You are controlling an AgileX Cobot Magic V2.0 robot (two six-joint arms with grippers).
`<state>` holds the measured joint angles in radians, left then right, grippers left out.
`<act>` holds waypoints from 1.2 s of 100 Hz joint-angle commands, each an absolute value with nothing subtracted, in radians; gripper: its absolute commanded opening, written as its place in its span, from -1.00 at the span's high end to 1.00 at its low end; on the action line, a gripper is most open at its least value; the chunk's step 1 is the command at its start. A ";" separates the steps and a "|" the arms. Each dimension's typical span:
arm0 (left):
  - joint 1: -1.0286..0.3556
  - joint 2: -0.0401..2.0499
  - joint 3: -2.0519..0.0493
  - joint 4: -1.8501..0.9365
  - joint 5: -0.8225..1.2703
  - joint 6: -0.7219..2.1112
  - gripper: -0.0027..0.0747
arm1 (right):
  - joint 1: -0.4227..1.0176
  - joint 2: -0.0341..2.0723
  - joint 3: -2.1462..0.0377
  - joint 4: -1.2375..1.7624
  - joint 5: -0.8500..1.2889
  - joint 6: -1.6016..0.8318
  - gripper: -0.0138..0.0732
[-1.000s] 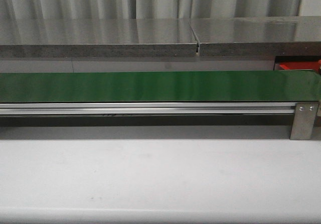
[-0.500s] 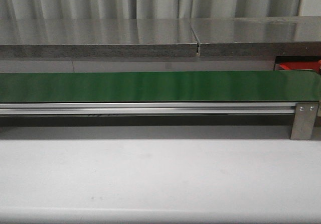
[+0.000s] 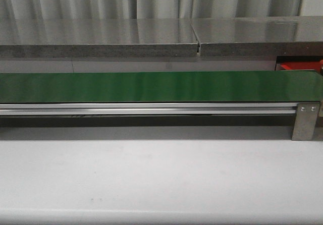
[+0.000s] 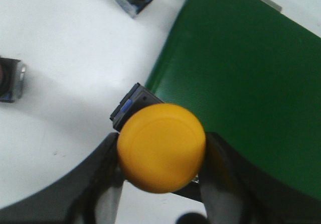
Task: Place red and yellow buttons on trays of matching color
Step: 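Lower the left gripper onto another yellow button in the pile and grasp it, then set the yellow button on the belt and open the left gripper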
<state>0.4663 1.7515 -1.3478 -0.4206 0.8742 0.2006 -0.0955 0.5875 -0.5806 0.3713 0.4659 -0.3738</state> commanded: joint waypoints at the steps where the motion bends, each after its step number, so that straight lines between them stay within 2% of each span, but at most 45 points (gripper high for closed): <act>1: 0.440 1.697 -1.379 -0.453 0.836 0.200 0.47 | -0.094 0.584 -0.608 0.373 0.403 -0.379 0.84; 40: 0.419 1.697 -1.380 -0.463 0.847 0.200 0.44 | -0.094 0.584 -0.608 0.373 0.403 -0.379 0.84; 45: 0.419 1.697 -1.380 -0.463 0.847 0.205 0.32 | -0.094 0.584 -0.608 0.373 0.403 -0.379 0.84; 61: 0.419 1.697 -1.380 -0.468 0.847 0.206 -0.30 | -0.094 0.584 -0.608 0.373 0.403 -0.379 0.84; 67: 0.419 1.697 -1.380 -0.476 0.843 0.206 -0.38 | -0.094 0.584 -0.608 0.373 0.403 -0.379 0.84; 120: 0.437 1.597 -1.481 -0.506 0.842 0.274 -0.40 | -0.094 0.584 -0.608 0.373 0.403 -0.379 0.84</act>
